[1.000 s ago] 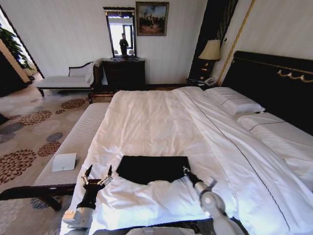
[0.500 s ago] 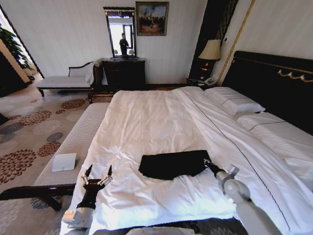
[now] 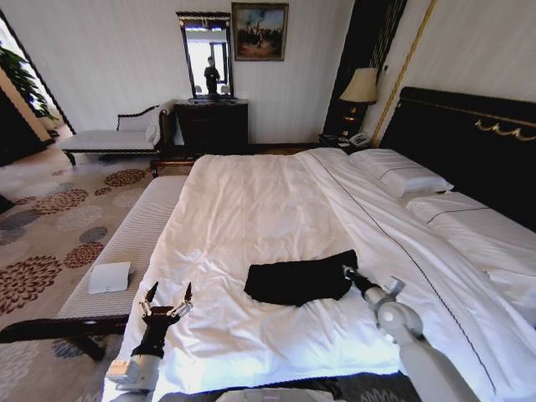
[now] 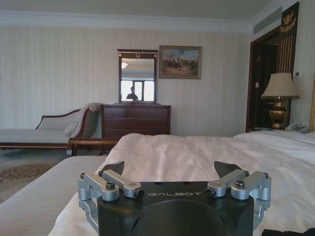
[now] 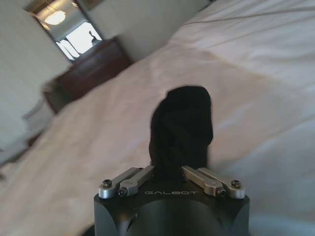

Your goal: Fold the clothes on the bed.

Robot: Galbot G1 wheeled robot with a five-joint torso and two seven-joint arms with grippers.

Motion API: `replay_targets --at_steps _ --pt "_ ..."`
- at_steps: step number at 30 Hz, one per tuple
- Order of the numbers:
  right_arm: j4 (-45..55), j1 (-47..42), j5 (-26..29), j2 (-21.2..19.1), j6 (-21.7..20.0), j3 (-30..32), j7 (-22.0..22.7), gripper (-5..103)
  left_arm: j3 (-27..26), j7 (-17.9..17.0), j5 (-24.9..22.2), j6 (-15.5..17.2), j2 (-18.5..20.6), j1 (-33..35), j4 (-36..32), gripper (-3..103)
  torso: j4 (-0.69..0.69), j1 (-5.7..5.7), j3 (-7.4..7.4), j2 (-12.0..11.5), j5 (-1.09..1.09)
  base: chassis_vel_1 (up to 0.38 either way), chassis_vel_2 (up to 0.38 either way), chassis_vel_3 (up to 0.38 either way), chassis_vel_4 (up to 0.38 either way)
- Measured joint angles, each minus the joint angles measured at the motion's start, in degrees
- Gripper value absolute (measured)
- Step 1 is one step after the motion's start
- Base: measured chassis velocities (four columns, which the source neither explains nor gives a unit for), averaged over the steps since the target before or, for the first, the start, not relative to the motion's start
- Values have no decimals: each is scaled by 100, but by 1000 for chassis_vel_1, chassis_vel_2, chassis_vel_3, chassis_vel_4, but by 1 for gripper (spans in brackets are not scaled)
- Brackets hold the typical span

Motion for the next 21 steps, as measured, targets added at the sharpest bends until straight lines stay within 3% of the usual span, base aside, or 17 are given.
replay_targets --at_steps 8,12,21 --pt "531 114 213 523 42 -866 138 3 -1 0 0 0 0 0 0 100 1 0 0 0 1 0 0 0 0" --pt "439 246 -24 935 66 -1360 140 3 0 1 0 0 0 0 0 100 0 0 0 0 1 0 0 0 0" --pt "1 328 -372 1235 80 -1751 14 3 0 1 0 0 0 0 0 100 1 0 0 0 2 0 0 0 0"
